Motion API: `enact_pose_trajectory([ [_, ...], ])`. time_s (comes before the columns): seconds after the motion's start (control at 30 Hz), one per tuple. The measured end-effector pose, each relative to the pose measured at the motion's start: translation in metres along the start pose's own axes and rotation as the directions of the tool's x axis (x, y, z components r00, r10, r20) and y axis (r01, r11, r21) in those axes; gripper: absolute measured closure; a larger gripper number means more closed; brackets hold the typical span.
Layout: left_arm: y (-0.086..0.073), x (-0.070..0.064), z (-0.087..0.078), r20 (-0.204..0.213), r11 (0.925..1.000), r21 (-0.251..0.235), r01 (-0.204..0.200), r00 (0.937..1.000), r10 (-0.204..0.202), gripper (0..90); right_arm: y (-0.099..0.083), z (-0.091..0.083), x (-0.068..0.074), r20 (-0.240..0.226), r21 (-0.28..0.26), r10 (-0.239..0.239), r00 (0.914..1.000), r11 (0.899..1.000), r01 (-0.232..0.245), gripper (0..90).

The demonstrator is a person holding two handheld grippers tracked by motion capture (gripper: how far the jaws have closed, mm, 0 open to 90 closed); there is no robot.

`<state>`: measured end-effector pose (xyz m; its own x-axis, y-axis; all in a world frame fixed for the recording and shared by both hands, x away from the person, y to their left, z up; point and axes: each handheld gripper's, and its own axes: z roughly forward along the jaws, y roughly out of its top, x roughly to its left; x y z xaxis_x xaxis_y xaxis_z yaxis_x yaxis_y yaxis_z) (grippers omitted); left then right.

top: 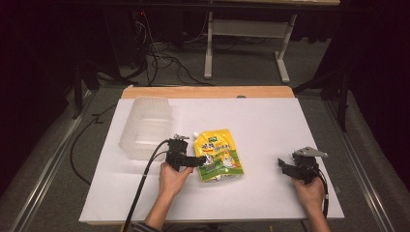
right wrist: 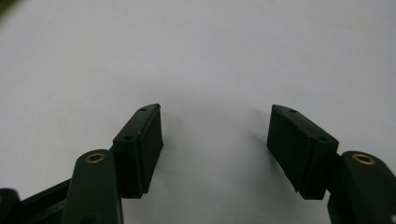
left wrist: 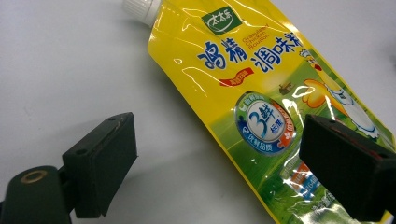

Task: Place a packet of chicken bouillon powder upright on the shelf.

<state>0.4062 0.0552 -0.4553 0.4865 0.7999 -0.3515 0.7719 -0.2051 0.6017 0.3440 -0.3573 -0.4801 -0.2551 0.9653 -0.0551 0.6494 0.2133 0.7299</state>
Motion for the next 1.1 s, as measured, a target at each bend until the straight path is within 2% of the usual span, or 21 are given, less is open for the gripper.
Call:
enact_pose_trajectory([
  [0.4,-0.001,0.000,0.015,0.007,0.9992,0.028,0.028,0.9996,-0.028,10.1,0.000,0.000,0.000,0.000,0.000,0.000,1.0000,1.000,0.000,35.9],
  [0.63,0.000,0.000,0.016,0.010,0.9989,0.019,0.043,0.9990,-0.043,8.6,0.000,0.000,0.000,0.000,0.000,0.000,1.0000,1.000,0.000,35.9],
  [1.1,0.003,0.003,0.017,0.062,0.9961,0.031,0.083,0.9945,-0.085,6.9,0.000,0.000,0.000,0.000,0.000,0.000,1.0000,1.000,0.000,35.9],
])
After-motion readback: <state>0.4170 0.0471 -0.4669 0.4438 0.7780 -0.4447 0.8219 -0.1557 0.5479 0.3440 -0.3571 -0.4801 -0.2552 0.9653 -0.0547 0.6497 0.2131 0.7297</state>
